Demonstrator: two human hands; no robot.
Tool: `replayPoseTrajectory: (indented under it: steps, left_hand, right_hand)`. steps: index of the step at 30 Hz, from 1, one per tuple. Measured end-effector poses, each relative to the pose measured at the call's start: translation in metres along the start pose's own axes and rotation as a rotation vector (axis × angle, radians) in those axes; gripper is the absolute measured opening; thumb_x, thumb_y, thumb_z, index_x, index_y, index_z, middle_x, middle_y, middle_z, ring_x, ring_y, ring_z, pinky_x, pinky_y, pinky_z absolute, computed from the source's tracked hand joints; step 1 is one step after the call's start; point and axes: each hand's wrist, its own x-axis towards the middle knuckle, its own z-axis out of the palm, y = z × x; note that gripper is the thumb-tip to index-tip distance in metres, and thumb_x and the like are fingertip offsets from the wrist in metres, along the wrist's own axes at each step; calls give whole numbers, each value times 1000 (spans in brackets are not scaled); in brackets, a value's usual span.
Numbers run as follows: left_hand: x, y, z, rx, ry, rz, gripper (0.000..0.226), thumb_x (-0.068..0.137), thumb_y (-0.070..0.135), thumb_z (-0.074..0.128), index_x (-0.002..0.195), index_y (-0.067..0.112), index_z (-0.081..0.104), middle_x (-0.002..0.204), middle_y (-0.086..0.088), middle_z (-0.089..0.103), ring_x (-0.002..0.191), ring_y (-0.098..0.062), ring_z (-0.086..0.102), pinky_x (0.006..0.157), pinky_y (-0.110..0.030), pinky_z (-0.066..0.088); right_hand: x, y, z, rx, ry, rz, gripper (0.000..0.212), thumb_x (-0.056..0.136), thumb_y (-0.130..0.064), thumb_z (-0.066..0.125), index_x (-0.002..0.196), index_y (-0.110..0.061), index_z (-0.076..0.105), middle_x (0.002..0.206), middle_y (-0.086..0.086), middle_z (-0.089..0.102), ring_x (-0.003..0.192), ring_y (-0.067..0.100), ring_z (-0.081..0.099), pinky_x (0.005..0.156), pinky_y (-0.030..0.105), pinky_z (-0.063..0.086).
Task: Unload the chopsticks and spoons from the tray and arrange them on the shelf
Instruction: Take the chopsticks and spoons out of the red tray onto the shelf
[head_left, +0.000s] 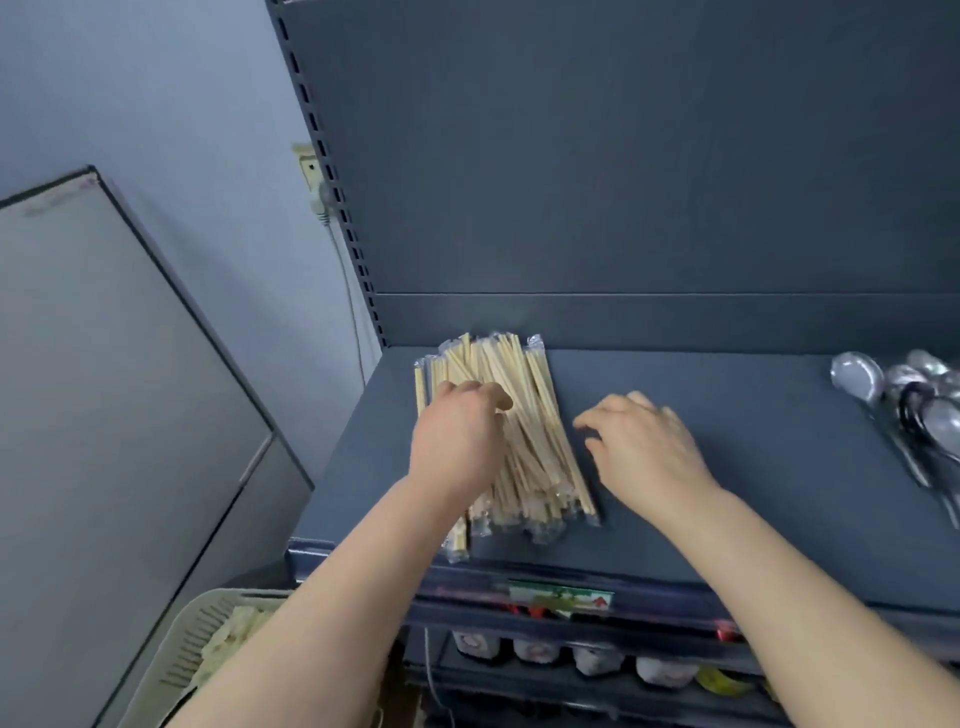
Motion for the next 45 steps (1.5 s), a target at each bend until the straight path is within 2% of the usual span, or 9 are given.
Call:
replayPoseTrajectory:
  steps: [4, 10, 15, 22, 30, 33, 37, 41, 45]
  left_hand:
    - [2, 38, 15, 115, -93, 233, 26, 90, 14, 50, 110, 21, 65, 109, 0, 65, 108, -24, 49, 82, -37, 49]
    - [-3, 131, 40, 50, -253, 417, 22, 93, 21, 47, 107, 17, 64, 108, -5, 65, 109, -27, 54, 85, -39, 50]
    - [-24, 238, 63, -14, -323, 511, 21, 91, 20, 47, 104, 18, 63, 106, -2, 67, 103, -26, 57, 84, -37, 50]
    - [-66, 426, 89, -173, -319, 659, 20, 91, 20, 50, 105, 20, 65, 104, 0, 69, 102, -24, 59, 82, -35, 50]
    - [-77, 558, 114, -254, -324, 687, 21, 90, 19, 53, 107, 21, 65, 102, 4, 70, 102, -19, 61, 86, -33, 50]
    - [-65, 586, 124, -261, -325, 683, 22, 89, 17, 54, 107, 21, 66, 100, 5, 70, 101, -18, 62, 86, -32, 50]
    - [-39, 618, 146, -246, -311, 668, 20, 89, 18, 54, 106, 22, 65, 98, 6, 70, 96, -17, 62, 78, -27, 49]
    - [-6, 651, 170, -233, -338, 635, 21, 88, 19, 52, 104, 22, 66, 103, -1, 70, 99, -24, 63, 83, -35, 52]
    - [20, 688, 196, -211, -366, 607, 24, 88, 18, 49, 103, 22, 67, 109, -2, 69, 103, -26, 62, 84, -33, 51]
  right_hand:
    - [-37, 32, -6, -107, -33, 130, 32, 95, -16, 48, 120, -32, 61, 119, -10, 58, 116, 14, 45, 88, 30, 37]
    - [-104, 104, -34, -136, -6, 324, 31, 95, -19, 48, 121, -31, 61, 118, -7, 60, 116, 17, 49, 91, 33, 38]
    - [-172, 180, -64, -136, 34, 456, 30, 95, -22, 49, 122, -30, 60, 120, -6, 60, 117, 18, 50, 90, 31, 41]
    - [-279, 315, -122, -191, 105, 622, 28, 95, -24, 50, 120, -31, 60, 119, -5, 61, 117, 20, 49, 92, 35, 41]
    - [-340, 422, -165, -168, 175, 725, 26, 96, -24, 49, 118, -31, 62, 116, -5, 62, 112, 21, 50, 88, 36, 43]
    - [-341, 452, -173, -176, 209, 750, 27, 96, -24, 49, 118, -32, 62, 117, -4, 62, 112, 21, 52, 88, 36, 43]
    - [-331, 494, -175, -184, 226, 772, 29, 94, -18, 51, 113, -35, 64, 112, -4, 65, 109, 22, 55, 83, 34, 42]
    - [-319, 537, -179, -220, 213, 810, 33, 92, -15, 51, 110, -38, 66, 110, -6, 66, 105, 20, 55, 80, 32, 41]
    - [-315, 583, -187, -270, 186, 875, 33, 91, -14, 52, 111, -37, 65, 108, -5, 65, 105, 21, 56, 80, 32, 42]
